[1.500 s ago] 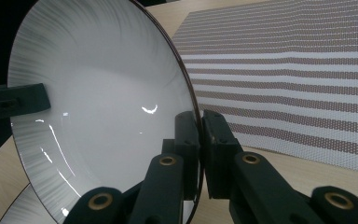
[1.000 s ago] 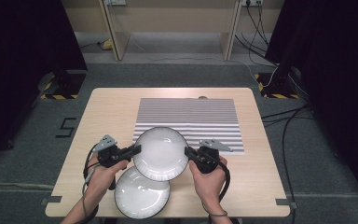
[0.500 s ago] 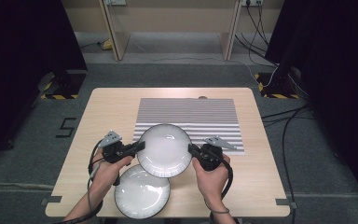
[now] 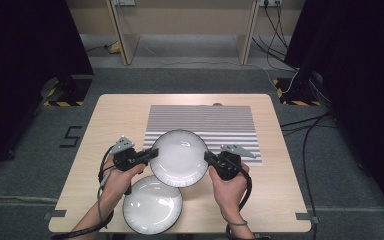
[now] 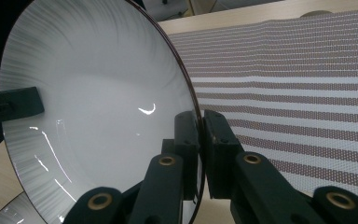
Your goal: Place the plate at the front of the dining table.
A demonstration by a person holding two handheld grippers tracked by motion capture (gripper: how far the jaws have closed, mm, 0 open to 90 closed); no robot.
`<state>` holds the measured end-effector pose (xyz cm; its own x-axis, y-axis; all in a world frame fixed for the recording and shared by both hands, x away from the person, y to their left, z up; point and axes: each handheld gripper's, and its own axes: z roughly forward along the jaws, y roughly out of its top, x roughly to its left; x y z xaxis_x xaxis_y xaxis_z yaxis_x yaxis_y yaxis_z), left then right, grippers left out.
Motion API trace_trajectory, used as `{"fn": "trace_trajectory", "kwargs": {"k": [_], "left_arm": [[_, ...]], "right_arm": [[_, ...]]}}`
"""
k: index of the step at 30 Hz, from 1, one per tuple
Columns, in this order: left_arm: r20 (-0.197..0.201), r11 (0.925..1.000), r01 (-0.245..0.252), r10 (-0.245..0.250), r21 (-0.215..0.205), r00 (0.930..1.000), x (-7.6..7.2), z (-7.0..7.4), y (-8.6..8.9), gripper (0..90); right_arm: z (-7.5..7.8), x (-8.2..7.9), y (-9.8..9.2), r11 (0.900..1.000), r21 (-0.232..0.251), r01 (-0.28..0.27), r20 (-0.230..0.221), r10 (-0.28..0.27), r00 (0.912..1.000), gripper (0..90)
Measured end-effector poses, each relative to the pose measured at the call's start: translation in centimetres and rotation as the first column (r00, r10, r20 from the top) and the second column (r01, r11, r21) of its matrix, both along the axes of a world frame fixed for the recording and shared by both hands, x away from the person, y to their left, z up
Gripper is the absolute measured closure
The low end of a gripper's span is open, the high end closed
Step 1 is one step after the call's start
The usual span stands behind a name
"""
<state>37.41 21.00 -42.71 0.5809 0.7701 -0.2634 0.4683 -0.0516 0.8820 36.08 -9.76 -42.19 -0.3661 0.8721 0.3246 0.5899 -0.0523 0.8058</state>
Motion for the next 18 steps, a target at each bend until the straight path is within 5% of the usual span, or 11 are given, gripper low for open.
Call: {"fn": "trace_trajectory", "kwargs": {"k": [18], "left_arm": [[0.005, 1.0000, 0.003, -0.003, 0.006, 1.0000, 1.2, 0.1, -0.6, 83.1]], "right_arm": [[0.0, 0.6, -0.4, 1.000, -0.002, 0.021, 0.008, -0.021, 0.9997, 85.0]]}}
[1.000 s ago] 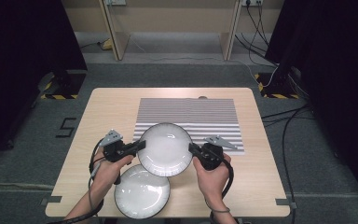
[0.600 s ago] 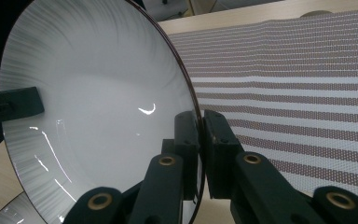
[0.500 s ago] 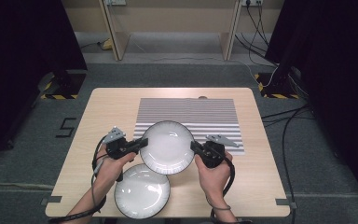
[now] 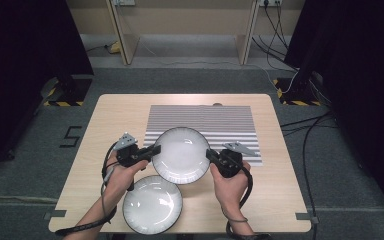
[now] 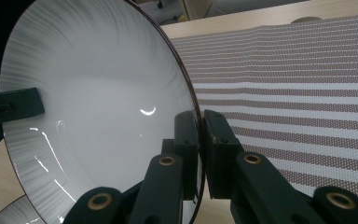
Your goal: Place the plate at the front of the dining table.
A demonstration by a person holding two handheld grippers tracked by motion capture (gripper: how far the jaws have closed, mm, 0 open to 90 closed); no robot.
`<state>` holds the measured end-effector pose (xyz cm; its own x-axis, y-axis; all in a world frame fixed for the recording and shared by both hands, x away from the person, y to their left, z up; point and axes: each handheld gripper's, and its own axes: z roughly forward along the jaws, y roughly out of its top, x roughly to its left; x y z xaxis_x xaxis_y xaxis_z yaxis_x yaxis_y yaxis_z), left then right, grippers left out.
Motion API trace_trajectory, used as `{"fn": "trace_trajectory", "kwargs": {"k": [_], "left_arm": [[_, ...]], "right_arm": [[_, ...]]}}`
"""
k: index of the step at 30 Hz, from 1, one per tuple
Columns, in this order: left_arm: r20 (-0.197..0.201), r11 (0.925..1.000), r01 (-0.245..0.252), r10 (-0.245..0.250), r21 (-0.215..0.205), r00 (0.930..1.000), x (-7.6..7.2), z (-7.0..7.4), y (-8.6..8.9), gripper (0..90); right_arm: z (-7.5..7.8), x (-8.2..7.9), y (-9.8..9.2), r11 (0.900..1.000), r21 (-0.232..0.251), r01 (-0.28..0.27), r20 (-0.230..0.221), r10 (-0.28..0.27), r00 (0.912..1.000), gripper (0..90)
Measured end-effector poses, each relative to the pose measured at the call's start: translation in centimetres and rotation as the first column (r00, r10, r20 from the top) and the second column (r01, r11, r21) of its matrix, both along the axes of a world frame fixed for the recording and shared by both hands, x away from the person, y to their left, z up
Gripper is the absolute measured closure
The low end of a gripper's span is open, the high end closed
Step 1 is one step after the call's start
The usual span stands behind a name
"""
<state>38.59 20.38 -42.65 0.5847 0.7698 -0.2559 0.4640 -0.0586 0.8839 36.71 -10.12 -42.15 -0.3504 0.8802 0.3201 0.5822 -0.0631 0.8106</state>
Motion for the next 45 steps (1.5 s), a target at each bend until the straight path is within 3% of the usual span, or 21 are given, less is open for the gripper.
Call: {"fn": "trace_trajectory", "kwargs": {"k": [45], "left_arm": [[0.011, 0.9999, -0.009, 0.009, -0.010, 0.9999, 2.8, -0.1, -1.2, 82.6]], "right_arm": [[0.3, 2.1, -0.7, 0.999, -0.039, 0.032, 0.024, -0.032, 0.9992, 85.4]]}}
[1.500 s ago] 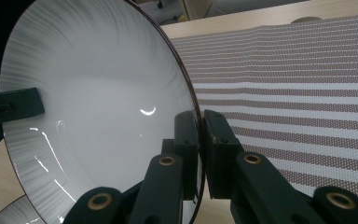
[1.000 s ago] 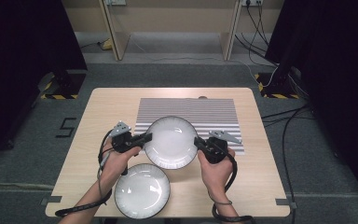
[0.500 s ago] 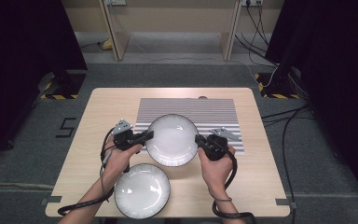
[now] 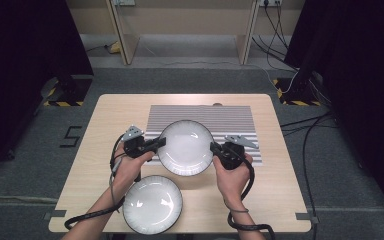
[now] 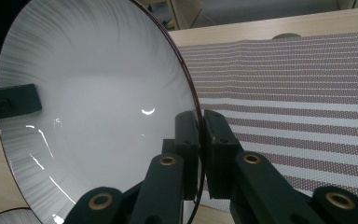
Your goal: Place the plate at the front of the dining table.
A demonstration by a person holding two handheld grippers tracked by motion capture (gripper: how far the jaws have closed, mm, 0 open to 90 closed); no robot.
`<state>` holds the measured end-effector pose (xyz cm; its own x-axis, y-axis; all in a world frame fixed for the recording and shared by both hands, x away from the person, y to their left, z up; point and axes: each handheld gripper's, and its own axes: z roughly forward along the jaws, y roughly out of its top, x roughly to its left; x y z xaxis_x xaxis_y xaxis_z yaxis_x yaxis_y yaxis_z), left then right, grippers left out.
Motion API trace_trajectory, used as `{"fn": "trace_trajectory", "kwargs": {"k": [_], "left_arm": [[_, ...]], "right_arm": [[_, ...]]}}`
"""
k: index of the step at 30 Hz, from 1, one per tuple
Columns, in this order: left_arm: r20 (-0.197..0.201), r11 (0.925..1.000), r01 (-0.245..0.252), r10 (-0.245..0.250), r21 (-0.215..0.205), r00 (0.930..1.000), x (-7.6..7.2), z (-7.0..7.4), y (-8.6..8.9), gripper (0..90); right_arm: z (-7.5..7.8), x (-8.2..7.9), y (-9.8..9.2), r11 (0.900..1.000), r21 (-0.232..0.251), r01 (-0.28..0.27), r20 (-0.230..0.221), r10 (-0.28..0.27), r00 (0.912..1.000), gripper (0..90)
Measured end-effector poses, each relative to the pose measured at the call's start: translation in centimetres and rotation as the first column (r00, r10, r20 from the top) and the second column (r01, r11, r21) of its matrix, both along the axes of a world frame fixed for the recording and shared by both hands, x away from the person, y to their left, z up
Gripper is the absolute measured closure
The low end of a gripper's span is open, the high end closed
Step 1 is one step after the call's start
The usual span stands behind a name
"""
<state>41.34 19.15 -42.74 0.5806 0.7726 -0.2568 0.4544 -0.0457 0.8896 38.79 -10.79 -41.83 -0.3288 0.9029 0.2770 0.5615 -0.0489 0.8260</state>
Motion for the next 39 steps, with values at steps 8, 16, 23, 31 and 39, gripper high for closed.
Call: {"fn": "trace_trajectory", "kwargs": {"k": [8, 16, 23, 31, 39], "left_arm": [[0.001, 1.0000, -0.002, 0.002, 0.003, 1.0000, 0.6, 0.1, -0.1, 82.5], [0.005, 1.0000, -0.003, 0.003, 0.003, 1.0000, 1.0, 0.3, -0.2, 82.5], [0.007, 1.0000, 0.002, -0.002, 0.003, 1.0000, 1.5, 0.5, -0.3, 82.6], [0.005, 1.0000, 0.003, -0.003, 0.009, 1.0000, 2.0, 0.7, -0.6, 82.6], [-0.002, 1.0000, 0.001, -0.001, -0.002, 1.0000, 2.6, 0.7, -0.7, 82.5]], "right_arm": [[0.1, 0.4, 0.0, 1.000, -0.004, 0.005, 0.006, -0.005, 1.0000, 85.4], [0.2, 0.8, 0.0, 1.000, -0.003, 0.008, 0.010, -0.008, 0.9999, 85.4], [0.3, 1.1, -0.2, 1.000, 0.000, 0.015, 0.012, -0.015, 0.9998, 85.4], [0.4, 1.5, -0.3, 1.000, 0.002, 0.024, 0.015, -0.024, 0.9996, 85.4], [0.6, 2.0, -0.4, 1.000, -0.004, 0.026, 0.016, -0.026, 0.9995, 85.4]]}}
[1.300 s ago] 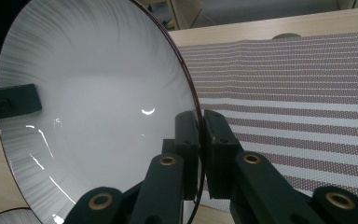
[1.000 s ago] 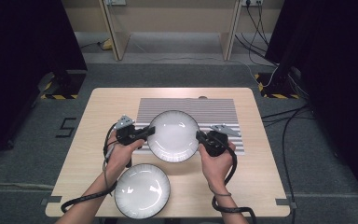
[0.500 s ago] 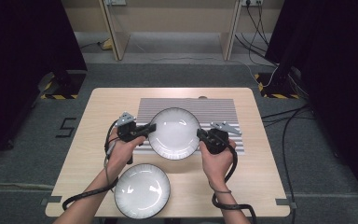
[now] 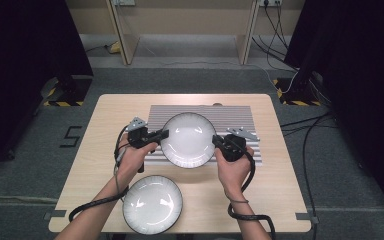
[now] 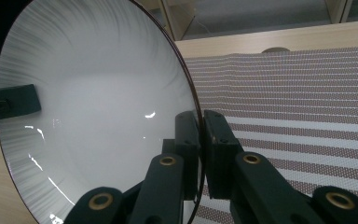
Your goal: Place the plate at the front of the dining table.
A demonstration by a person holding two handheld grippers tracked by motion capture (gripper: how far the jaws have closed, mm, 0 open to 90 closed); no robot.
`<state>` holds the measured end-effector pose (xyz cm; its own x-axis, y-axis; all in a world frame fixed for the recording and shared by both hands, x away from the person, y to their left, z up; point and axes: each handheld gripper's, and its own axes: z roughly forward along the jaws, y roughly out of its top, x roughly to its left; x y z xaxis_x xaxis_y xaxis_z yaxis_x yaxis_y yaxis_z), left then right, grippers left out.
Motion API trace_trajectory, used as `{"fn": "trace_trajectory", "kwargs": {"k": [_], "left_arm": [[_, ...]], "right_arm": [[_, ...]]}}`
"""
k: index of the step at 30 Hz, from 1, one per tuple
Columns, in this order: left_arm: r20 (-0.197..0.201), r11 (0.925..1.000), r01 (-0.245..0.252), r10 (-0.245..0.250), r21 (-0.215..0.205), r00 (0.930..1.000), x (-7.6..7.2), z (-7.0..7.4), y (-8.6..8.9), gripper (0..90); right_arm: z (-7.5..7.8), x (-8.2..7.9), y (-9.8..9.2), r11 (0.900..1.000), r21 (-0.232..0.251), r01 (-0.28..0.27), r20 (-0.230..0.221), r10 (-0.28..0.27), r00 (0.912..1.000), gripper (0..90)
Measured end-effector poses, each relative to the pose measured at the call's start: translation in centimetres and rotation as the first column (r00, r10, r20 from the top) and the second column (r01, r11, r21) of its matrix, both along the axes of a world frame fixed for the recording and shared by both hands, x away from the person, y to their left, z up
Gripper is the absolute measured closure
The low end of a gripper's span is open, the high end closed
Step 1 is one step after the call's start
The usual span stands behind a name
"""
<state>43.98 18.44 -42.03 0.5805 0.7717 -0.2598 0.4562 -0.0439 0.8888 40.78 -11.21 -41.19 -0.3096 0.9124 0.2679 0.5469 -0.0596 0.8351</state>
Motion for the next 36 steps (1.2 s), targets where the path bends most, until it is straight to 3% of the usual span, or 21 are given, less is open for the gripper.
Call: {"fn": "trace_trajectory", "kwargs": {"k": [36], "left_arm": [[-0.011, 1.0000, 0.002, -0.002, 0.001, 0.9999, 3.4, 0.6, -1.1, 82.3]], "right_arm": [[0.6, 2.9, -0.7, 0.999, -0.016, 0.027, -0.001, -0.027, 0.9996, 85.6]]}}
